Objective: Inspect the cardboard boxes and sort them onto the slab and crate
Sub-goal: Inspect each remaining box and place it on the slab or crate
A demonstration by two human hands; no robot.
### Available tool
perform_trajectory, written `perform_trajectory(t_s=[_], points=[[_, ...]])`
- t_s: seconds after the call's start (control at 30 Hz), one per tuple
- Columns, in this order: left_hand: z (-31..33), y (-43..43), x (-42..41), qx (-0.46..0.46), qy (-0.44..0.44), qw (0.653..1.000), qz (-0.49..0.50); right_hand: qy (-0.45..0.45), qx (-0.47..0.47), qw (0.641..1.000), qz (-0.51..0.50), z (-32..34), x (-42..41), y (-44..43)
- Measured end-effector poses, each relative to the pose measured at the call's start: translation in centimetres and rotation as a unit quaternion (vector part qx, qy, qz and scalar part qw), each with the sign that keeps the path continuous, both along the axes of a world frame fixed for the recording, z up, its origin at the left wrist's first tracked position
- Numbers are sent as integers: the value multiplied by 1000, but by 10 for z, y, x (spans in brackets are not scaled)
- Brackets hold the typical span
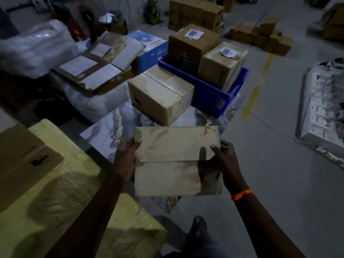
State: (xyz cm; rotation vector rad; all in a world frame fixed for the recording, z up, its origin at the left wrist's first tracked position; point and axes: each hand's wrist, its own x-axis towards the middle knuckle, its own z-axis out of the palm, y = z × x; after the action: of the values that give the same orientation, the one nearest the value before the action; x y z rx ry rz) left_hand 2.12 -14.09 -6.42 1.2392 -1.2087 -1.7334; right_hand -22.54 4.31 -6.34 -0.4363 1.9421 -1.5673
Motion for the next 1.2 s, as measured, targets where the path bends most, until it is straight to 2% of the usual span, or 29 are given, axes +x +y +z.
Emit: perform_trajectory(t_s=[0.07,0.17,0.23,0.37,0.47,0.53,0.6,0.63,0.67,0.73,0.83,0.93,1.07,1.2], points=[[5,2,3,10,37,998,50,-36,-48,998,-31,2,-1,5],[-5,12,8,-8,3,998,70,-77,-83,991,-69,-9,7,11],[-16,24,14,-34,-29,994,105,-92,-78,989,-84,-18,19,17],[-33,42,24,-48,-57,994,82,-74,-39,991,-101,-34,31,27],[-42,47,29,-64,-89,991,73,-6,3,995,-104,-31,39,30],[-39,49,27,-90,-137,985,60,116,61,987,-97,-22,42,26],[-29,48,22,-204,-203,957,36,275,75,956,-66,-13,45,17],[-25,46,17,-282,-234,930,14,351,62,934,-28,-8,49,8],[-22,42,9,-359,-259,896,-23,407,51,912,24,-6,53,-2],[-15,34,-12,-469,-301,821,-124,459,63,872,156,0,64,-26],[-8,22,-40,-495,-360,746,-262,497,159,801,294,-3,70,-61],[-16,11,-45,-514,-438,674,-298,522,224,760,316,-10,65,-71],[-19,14,-44,-519,-460,653,-304,528,238,747,326,-15,65,-66],[-13,13,-48,-505,-464,658,-312,516,261,744,336,-11,62,-69]])
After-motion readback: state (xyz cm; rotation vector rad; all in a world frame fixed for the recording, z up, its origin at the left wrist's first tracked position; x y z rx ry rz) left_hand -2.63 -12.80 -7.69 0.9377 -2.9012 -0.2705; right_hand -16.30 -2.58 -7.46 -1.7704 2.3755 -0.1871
